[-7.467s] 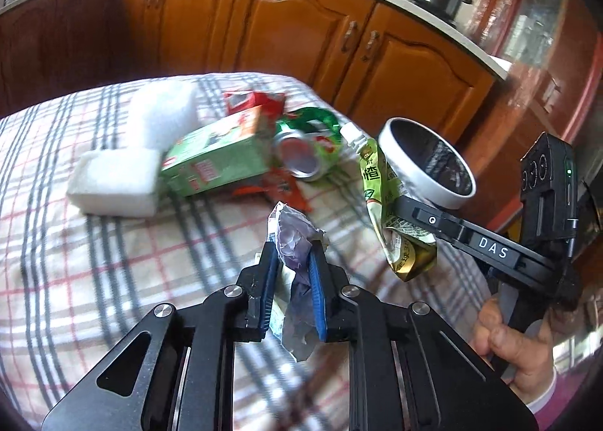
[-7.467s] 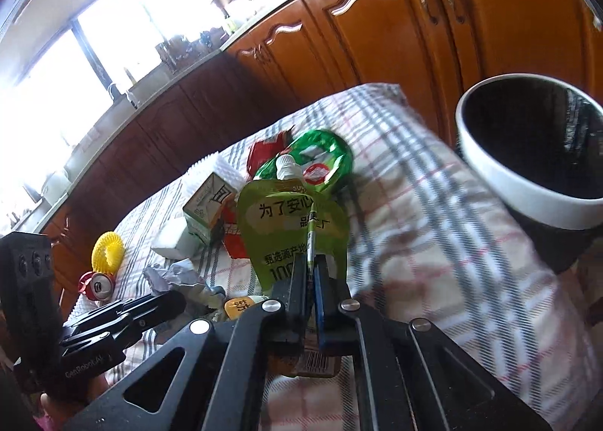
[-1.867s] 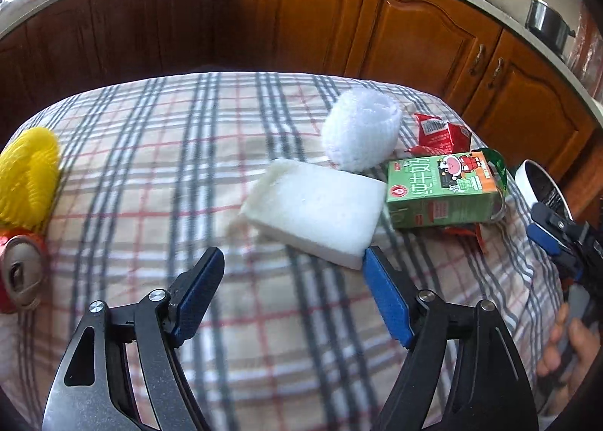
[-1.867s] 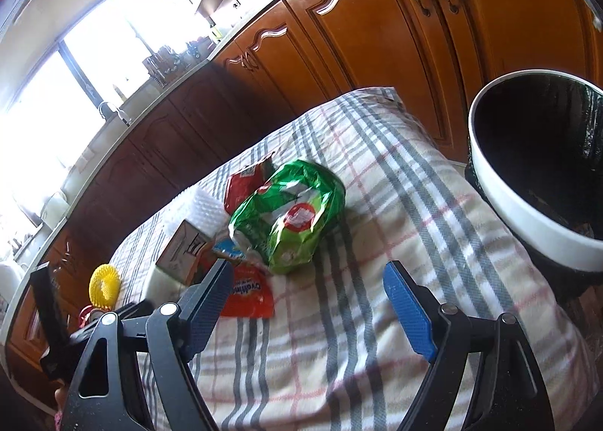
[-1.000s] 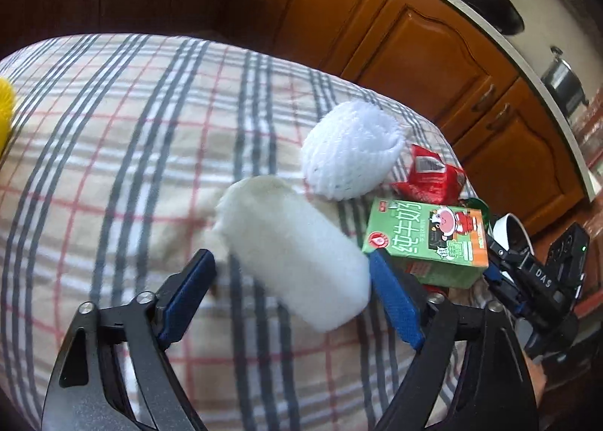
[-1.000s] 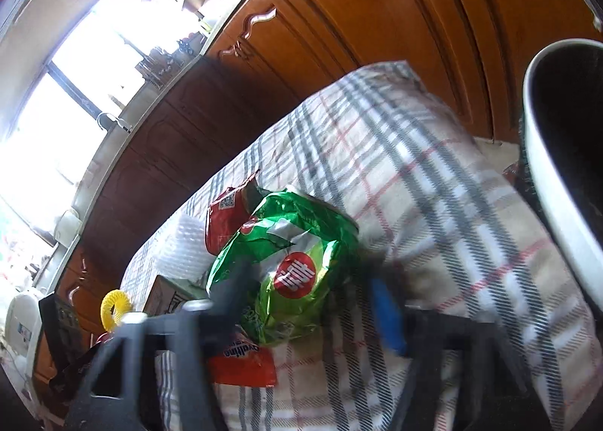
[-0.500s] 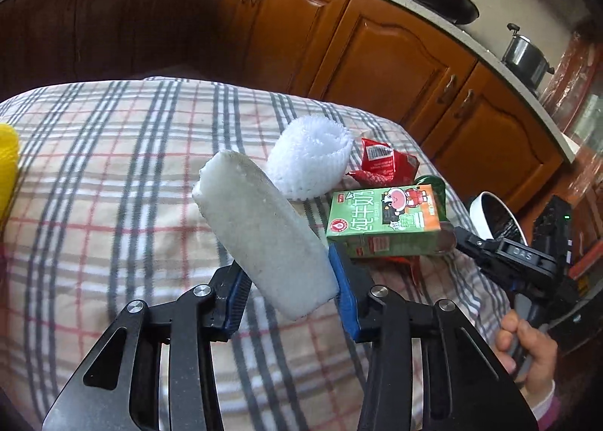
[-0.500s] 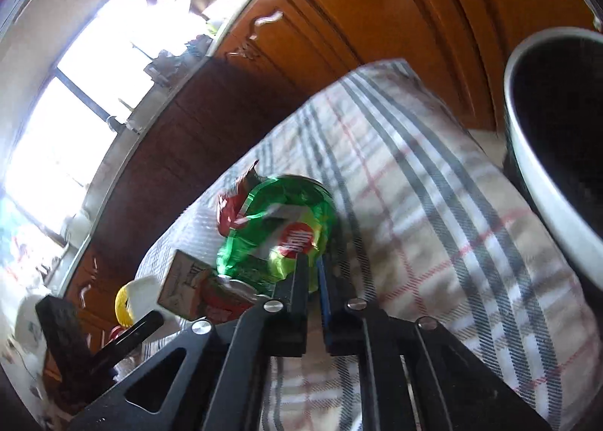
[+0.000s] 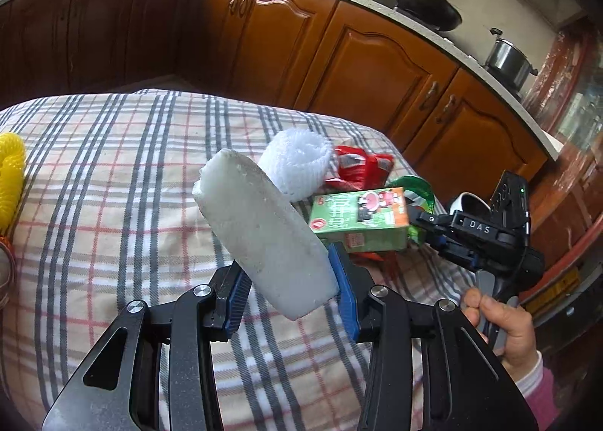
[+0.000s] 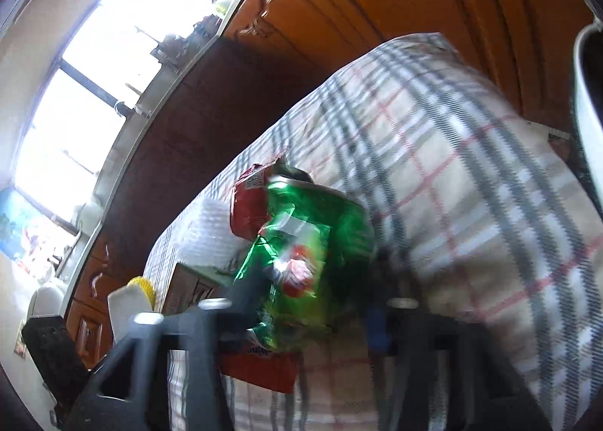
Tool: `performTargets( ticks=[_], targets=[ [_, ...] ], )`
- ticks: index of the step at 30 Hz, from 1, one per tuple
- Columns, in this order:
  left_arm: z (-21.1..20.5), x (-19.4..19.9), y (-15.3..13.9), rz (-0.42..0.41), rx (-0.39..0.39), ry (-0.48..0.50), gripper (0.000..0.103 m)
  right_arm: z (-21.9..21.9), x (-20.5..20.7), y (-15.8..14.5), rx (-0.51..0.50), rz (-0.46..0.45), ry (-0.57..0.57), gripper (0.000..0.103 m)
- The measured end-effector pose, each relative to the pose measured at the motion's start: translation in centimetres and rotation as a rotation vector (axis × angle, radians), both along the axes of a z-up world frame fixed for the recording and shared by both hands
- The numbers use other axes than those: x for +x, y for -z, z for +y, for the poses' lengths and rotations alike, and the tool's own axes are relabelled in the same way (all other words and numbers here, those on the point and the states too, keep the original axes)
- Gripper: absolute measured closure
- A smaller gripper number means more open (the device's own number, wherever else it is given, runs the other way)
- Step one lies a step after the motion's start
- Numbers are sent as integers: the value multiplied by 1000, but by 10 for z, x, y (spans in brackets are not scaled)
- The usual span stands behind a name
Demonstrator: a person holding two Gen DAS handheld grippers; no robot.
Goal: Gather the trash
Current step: 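Grasp the white sponge with the left tool while the right tool grasps the green crumpled bag, then carry sponge and green bag over the bin and open both tools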
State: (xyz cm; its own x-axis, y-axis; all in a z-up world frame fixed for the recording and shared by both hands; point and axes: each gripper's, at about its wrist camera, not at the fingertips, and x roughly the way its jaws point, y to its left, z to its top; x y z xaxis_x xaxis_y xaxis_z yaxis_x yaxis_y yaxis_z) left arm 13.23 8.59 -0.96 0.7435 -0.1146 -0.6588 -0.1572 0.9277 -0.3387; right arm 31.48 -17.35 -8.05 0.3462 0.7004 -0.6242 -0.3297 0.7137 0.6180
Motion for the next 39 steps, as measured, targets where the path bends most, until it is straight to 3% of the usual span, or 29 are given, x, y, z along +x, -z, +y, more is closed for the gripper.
performTargets(
  ticks=[13,25,39],
  targets=[
    [-83,8,-17,-51,17,240,64,-63,-61,-44,-80,-202,129,78],
    [-171,37,-12,-15,51,446,65,-129,-97,-62,-132,-285,252,78],
    [-239,69,-13,2,93,575,65,-190,-92,-72,-161,-319,377,78]
  ],
)
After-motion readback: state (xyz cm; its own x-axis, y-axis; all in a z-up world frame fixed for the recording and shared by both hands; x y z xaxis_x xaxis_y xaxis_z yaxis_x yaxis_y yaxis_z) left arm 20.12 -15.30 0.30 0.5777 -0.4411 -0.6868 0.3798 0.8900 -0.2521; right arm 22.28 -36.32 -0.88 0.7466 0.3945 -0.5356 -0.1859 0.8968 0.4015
